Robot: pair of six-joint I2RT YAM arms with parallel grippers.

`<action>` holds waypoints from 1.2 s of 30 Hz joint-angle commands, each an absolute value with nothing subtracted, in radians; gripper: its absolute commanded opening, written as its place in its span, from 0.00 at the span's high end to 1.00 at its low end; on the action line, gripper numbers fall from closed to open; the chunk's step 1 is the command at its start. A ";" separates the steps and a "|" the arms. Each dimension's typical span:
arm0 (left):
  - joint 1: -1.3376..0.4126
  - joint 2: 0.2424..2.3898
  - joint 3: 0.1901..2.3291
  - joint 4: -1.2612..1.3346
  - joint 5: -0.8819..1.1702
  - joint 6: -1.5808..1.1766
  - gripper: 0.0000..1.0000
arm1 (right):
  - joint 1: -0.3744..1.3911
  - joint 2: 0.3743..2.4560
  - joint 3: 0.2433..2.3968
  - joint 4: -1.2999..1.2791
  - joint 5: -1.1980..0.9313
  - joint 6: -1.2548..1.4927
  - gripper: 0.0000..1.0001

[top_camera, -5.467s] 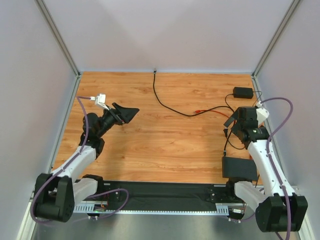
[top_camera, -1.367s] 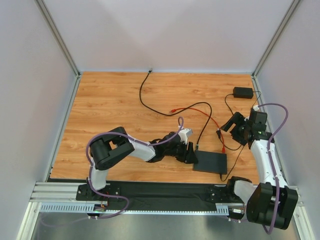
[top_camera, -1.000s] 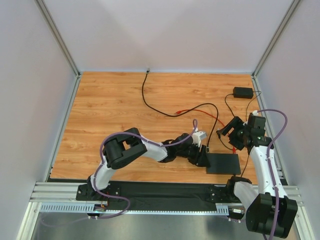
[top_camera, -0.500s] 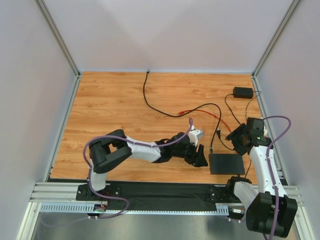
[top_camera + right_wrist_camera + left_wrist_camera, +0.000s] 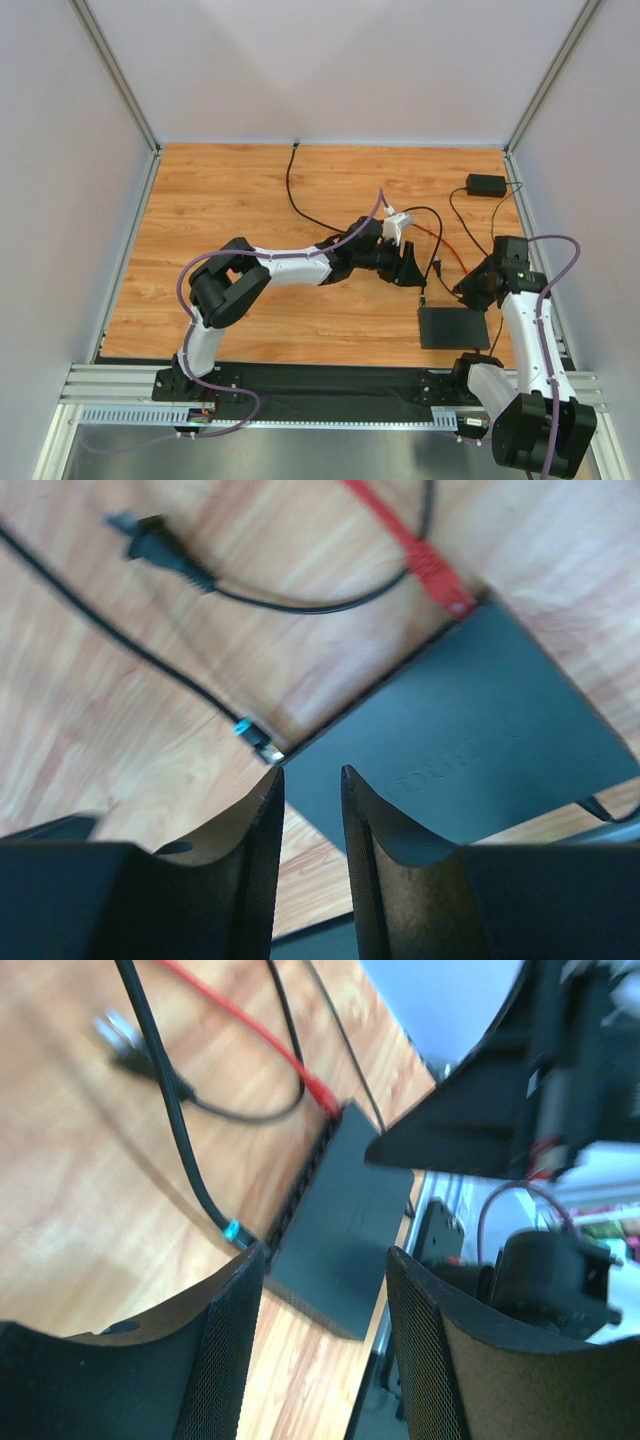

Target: Pull the plug from the switch port

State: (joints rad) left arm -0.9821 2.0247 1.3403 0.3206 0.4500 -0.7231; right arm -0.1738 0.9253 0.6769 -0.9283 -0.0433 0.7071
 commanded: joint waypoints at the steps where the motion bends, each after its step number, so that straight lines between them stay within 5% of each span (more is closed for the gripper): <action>1: -1.002 2.048 1.286 0.425 0.540 -0.753 0.40 | -0.169 0.925 0.756 -0.916 -0.201 0.617 0.68; 2: -1.002 2.046 1.278 0.434 0.545 -0.747 0.40 | -0.172 0.927 0.764 -0.922 -0.213 0.615 0.66; 7: -1.002 2.045 1.221 0.426 0.465 -0.753 0.38 | -0.219 0.974 0.741 -0.908 -0.348 0.610 0.23; 8: -1.002 2.055 1.215 0.426 0.445 -0.761 0.37 | -0.221 0.983 0.738 -0.908 -0.354 0.611 0.08; 11: -1.002 2.083 1.210 0.422 0.402 -0.798 0.37 | -0.222 1.014 0.719 -0.913 -0.324 0.633 0.00; 13: -1.002 2.094 1.207 0.437 0.405 -0.824 0.41 | -0.222 1.000 0.709 -0.923 -0.288 0.655 0.03; 14: -1.002 2.103 1.203 0.452 0.414 -0.836 0.43 | -0.222 0.993 0.707 -0.934 -0.232 0.682 0.23; 16: -1.002 2.112 1.193 0.497 0.429 -0.865 0.50 | -0.221 0.968 0.704 -0.977 -0.158 0.718 0.42; 17: -1.003 2.112 1.189 0.511 0.431 -0.879 0.51 | -0.221 0.960 0.703 -0.980 -0.111 0.730 0.71; 18: -1.003 2.111 1.175 0.550 0.430 -0.897 0.51 | -0.221 0.951 0.703 -0.994 -0.089 0.736 0.74; 23: -1.002 2.097 1.167 0.557 0.376 -1.073 0.58 | -0.212 0.960 0.667 -0.962 -0.029 0.759 0.88; 36: -1.055 2.157 1.141 0.715 0.192 -1.333 0.62 | -0.201 1.012 0.657 -0.925 0.026 0.735 0.85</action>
State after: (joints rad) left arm -1.0271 2.1288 1.1488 0.6239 0.2596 -1.2533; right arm -0.2050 1.0061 0.6662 -0.9592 0.0021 0.7361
